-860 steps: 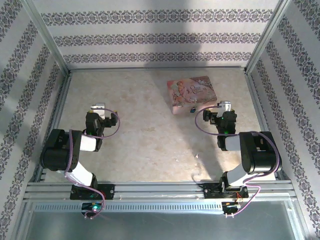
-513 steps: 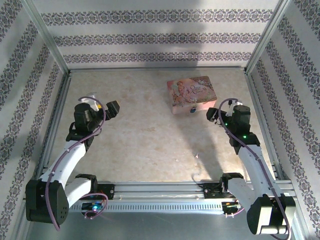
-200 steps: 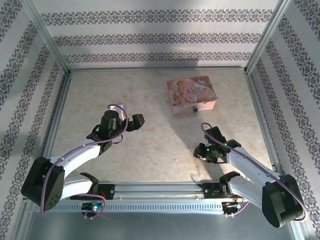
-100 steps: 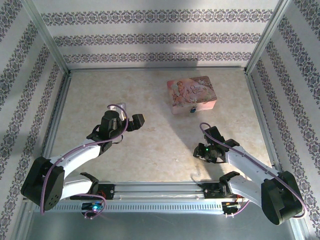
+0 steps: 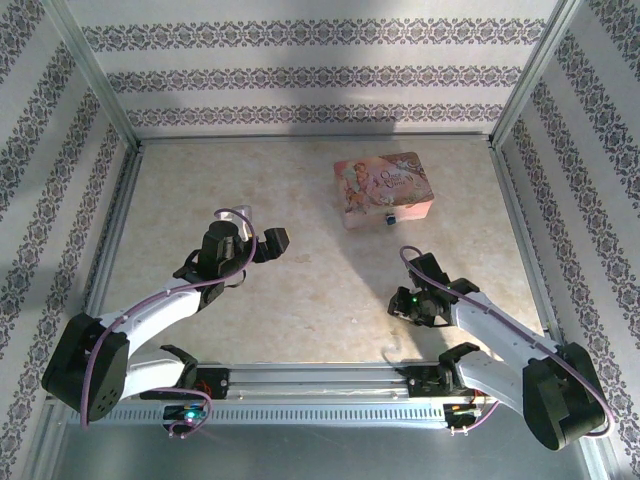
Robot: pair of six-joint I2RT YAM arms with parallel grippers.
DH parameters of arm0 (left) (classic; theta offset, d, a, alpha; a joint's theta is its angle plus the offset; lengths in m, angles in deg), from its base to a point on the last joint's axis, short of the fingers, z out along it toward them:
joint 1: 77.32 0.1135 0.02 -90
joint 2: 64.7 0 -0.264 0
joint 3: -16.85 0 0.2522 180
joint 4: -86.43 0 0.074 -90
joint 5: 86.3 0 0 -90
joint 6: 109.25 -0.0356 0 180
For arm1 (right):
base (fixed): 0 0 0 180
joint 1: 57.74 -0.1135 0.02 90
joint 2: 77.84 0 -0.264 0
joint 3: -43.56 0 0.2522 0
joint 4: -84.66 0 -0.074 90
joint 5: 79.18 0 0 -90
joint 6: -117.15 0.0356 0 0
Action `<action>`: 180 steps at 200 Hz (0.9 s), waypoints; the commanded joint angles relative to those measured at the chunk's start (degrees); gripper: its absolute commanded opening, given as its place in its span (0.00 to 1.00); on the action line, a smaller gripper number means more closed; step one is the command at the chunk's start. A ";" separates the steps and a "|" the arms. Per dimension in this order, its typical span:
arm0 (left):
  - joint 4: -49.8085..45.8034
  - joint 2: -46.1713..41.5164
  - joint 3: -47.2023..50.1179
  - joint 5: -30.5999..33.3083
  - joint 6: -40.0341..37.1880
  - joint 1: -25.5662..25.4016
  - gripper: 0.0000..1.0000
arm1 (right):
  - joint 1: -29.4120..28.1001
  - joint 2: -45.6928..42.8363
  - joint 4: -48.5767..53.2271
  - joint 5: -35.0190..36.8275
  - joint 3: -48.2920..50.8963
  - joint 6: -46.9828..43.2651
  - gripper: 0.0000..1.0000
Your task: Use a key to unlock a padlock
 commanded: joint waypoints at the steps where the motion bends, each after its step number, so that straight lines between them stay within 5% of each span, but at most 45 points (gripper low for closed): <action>1: 1.00 -1.40 -0.80 0.66 -1.27 -0.76 0.99 | -0.68 0.85 -0.25 0.50 0.35 0.78 0.26; 113: 0.38 -2.18 -0.65 1.43 -1.82 -0.76 0.99 | -2.16 3.99 -3.46 -0.84 0.27 1.60 0.17; 180: -0.67 -3.84 -1.18 2.66 -3.57 -0.76 0.99 | -2.88 2.40 -2.63 -0.29 -1.82 0.69 0.02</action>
